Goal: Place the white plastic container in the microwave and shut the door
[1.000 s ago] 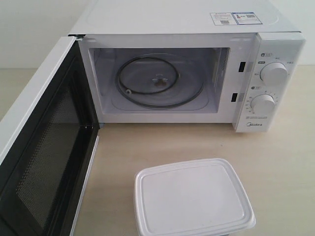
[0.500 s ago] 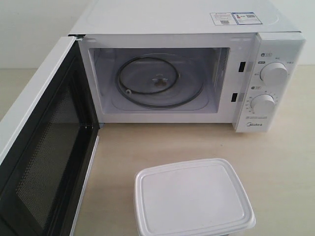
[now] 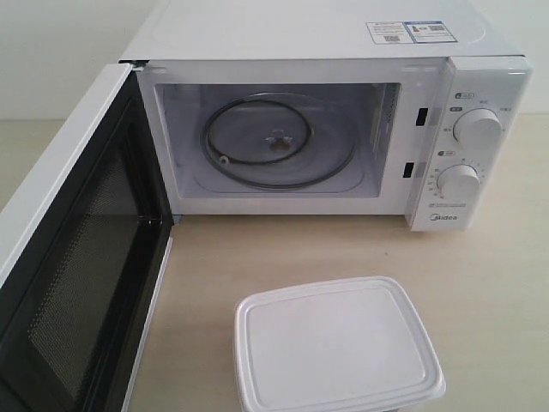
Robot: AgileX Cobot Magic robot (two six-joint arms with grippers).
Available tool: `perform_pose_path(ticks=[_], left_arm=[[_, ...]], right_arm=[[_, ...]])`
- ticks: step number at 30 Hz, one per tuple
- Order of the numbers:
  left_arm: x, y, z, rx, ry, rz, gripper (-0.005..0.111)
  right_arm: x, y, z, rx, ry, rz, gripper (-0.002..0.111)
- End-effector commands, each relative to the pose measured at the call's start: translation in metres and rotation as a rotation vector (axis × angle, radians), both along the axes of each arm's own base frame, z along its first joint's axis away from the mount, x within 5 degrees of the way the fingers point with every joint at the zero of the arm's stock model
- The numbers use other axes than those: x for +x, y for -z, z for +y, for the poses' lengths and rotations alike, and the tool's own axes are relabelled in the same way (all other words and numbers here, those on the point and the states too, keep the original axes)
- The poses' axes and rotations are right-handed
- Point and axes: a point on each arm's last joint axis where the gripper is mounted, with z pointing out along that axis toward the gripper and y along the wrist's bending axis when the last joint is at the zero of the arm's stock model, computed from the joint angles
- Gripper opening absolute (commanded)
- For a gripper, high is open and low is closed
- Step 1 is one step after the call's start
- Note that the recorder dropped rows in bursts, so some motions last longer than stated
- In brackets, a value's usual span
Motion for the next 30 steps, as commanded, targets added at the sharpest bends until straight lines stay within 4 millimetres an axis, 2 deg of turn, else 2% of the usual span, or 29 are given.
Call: perform_pose_path(ticks=[1,6,13,18,30], left_arm=[[0.000,0.001,0.000,-0.003,-0.002,0.001,0.004],[0.000,0.001,0.000,-0.003,-0.002,0.001,0.004],[0.000,0.001,0.000,-0.003,-0.002,0.001,0.004],[0.000,0.001,0.000,-0.003,-0.002,0.001,0.004],[0.000,0.001,0.000,-0.003,-0.002,0.001,0.004]], right_arm=[[0.013,0.012,0.007,-0.048,-0.093,0.050,0.000],[0.022,0.028,0.021,-0.144,-0.276,0.081,0.000],[0.033,0.040,0.036,-0.038,-0.430,0.010,0.000],[0.030,0.053,0.051,-0.072,-0.625,0.045,0.000],[0.021,0.076,0.070,-0.017,-0.922,0.082,0.000]])
